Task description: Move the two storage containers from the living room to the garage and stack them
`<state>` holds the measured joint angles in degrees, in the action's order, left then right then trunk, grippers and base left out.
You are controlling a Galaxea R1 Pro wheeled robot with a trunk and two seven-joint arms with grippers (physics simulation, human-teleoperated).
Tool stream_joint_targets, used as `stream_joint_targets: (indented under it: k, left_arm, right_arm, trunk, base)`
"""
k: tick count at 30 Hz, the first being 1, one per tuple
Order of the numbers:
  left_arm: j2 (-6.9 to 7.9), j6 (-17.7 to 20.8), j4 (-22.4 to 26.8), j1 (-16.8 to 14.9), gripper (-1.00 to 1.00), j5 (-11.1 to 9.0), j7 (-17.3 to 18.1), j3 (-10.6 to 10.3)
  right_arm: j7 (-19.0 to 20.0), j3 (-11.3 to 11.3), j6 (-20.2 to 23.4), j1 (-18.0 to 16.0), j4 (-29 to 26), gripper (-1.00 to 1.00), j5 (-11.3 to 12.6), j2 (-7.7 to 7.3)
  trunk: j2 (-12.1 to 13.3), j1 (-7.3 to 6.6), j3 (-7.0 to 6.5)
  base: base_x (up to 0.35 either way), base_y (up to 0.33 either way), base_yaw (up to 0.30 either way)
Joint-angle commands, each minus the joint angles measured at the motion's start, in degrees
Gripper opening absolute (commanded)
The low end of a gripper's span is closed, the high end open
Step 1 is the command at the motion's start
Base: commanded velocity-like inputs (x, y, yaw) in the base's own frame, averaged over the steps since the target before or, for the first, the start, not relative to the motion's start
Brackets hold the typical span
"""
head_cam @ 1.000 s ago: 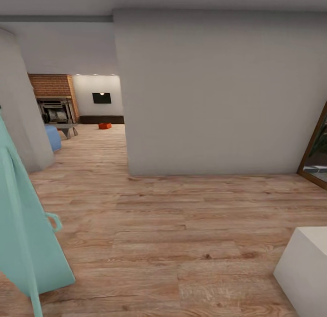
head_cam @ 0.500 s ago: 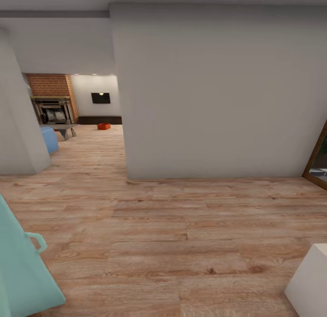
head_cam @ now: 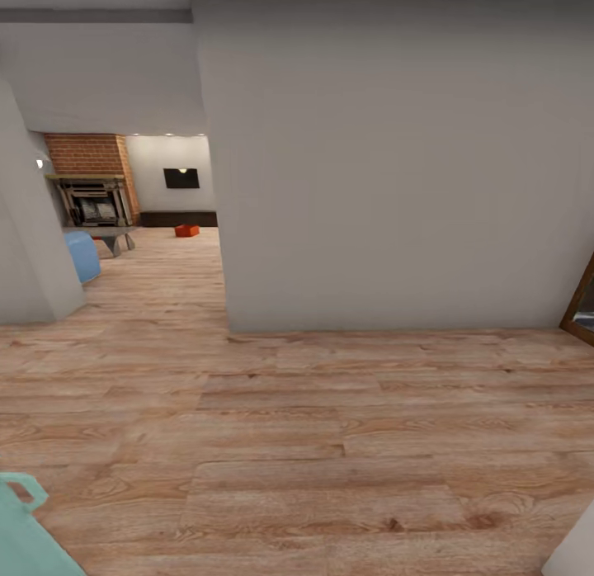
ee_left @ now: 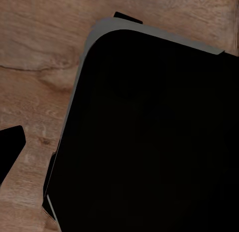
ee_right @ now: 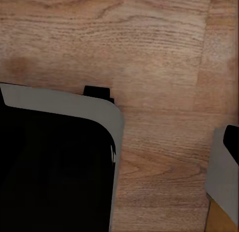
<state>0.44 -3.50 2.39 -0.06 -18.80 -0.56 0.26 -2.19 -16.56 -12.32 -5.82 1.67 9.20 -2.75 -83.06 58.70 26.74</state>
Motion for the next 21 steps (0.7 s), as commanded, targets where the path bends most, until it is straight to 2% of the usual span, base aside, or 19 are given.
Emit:
stream_joint_targets:
  k: [1,16,21]
  left_arm:
    - [0.0,-0.2,0.0,0.0,1.0,-0.2,-0.1,0.0]
    - [-0.09,-0.4,0.1,0.0,1.0,-0.2,-0.1,0.0]
    - [-0.09,-0.5,0.0,0.0,1.0,-0.1,-0.1,0.0]
  right_arm:
    - [0.0,-0.5,-0.3,-0.1,0.2,1.0,0.6,0.07]
    - [-0.1,-0.5,-0.3,-0.1,0.2,1.0,0.7,0.11]
    - [-0.1,-0.4,-0.4,-0.1,0.2,1.0,0.8,0.11]
  trunk:
    - [0.0,0.03,0.05]
    - [0.0,0.03,0.05]
    - [0.0,0.03,0.05]
  base:
    - [0.324,0.0,0.0]
    - [0.325,0.0,0.0]
    - [0.325,0.0,0.128]
